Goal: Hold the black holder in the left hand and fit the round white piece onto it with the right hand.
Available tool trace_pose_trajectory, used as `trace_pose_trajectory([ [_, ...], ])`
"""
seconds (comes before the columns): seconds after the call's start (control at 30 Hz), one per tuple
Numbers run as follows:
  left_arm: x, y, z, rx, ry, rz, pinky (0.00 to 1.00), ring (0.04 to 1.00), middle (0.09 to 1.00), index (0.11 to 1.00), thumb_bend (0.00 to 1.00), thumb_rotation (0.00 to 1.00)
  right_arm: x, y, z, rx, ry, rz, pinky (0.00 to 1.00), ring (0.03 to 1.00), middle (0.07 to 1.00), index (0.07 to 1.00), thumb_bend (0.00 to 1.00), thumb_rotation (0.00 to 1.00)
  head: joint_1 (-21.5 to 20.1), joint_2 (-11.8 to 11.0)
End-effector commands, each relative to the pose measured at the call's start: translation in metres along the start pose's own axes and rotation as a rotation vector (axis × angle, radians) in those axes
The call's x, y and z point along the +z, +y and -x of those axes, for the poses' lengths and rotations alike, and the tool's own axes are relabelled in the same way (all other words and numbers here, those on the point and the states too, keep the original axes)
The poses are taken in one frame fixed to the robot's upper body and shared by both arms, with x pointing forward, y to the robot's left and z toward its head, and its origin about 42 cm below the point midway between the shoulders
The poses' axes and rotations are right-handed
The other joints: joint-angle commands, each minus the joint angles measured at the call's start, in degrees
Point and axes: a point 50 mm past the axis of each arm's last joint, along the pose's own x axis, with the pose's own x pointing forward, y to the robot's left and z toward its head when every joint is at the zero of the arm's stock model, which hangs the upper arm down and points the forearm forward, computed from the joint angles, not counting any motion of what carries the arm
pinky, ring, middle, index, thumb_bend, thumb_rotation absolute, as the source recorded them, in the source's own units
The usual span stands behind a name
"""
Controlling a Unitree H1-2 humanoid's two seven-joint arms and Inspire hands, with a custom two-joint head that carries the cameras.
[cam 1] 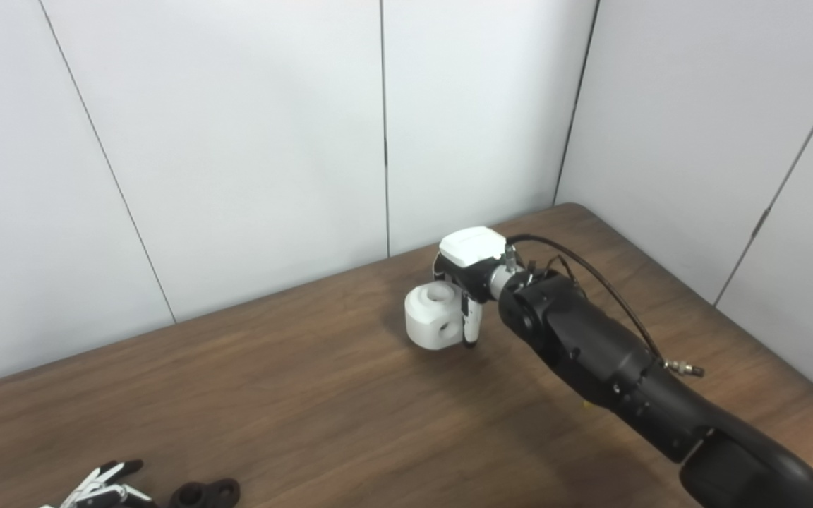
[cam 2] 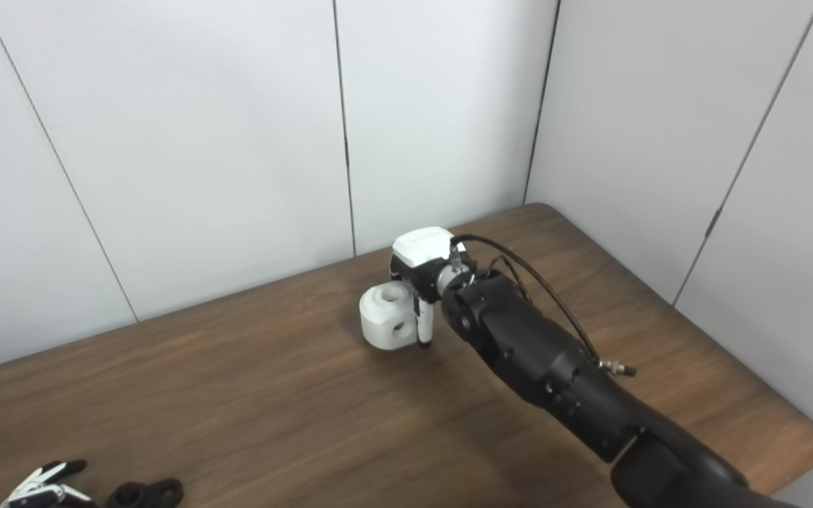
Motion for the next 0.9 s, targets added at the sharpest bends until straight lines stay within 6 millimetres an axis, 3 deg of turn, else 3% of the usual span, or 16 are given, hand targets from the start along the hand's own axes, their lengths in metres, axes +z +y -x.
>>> trace_pose_trajectory([
  [0.0,-0.005,0.000,0.007,-0.034,0.020,-0.006,0.92,0.947,0.870,0.483,0.51,0.03,-0.005,-0.026,0.000,-0.094,0.000,0.008,0.31,0.401,0.499,0.471,0.53,0.00,0.0,0.1],
  [0.1,-0.004,0.000,0.007,-0.035,0.023,-0.013,0.92,0.947,0.871,0.483,0.51,0.03,-0.005,-0.026,0.001,-0.098,-0.002,0.009,0.28,0.364,0.453,0.490,0.53,0.00,0.0,0.1],
  [0.63,-0.002,-0.001,0.004,-0.040,0.027,-0.030,0.92,0.944,0.867,0.483,0.51,0.03,-0.007,-0.026,0.007,-0.153,-0.024,-0.042,0.28,0.350,0.431,0.501,0.53,0.00,1.2,0.2],
  [0.87,0.003,-0.008,-0.011,-0.054,0.036,-0.041,0.91,0.936,0.865,0.483,0.51,0.03,-0.009,-0.031,0.010,-0.192,-0.027,-0.056,0.35,0.419,0.483,0.480,0.53,0.00,4.3,0.6],
])
